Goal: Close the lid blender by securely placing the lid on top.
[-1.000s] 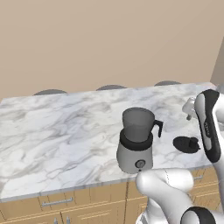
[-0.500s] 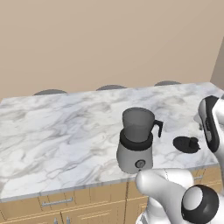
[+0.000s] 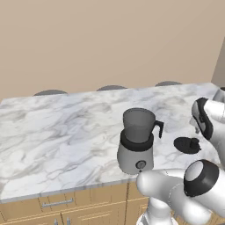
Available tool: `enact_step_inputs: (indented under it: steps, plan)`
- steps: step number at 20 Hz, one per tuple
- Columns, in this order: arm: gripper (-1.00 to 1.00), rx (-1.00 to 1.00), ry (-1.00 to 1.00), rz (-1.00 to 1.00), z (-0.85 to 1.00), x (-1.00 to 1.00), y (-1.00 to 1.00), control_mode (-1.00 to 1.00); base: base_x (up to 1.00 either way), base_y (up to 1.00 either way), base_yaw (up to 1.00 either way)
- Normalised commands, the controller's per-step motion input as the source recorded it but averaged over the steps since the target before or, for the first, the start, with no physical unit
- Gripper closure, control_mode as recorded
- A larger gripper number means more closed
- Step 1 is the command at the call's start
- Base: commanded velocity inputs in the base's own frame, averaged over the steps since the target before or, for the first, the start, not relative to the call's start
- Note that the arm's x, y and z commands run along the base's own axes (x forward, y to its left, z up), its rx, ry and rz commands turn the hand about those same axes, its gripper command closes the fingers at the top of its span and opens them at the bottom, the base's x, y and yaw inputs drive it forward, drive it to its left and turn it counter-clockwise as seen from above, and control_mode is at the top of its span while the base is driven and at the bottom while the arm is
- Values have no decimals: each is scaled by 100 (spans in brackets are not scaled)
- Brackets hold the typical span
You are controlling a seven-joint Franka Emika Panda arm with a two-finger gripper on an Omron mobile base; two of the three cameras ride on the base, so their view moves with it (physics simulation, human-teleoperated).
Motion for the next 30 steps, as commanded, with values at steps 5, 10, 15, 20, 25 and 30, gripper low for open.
enact_step_inputs:
  steps: [5,10,15,20,25,30]
  plan:
    - [-100,0,7,2,-31,37,-6,-100,0,0,0]
    - [-100,2,6,2,-22,33,-16,-100,0,0,0]
    - [-100,8,4,3,-16,22,-23,-100,0,0,0]
    - [-100,9,4,3,-22,17,-19,-100,0,0,0]
    - [-100,6,4,1,-25,22,-4,-100,0,0,0]
    - [-100,1,3,0,-25,23,0,-100,0,0,0]
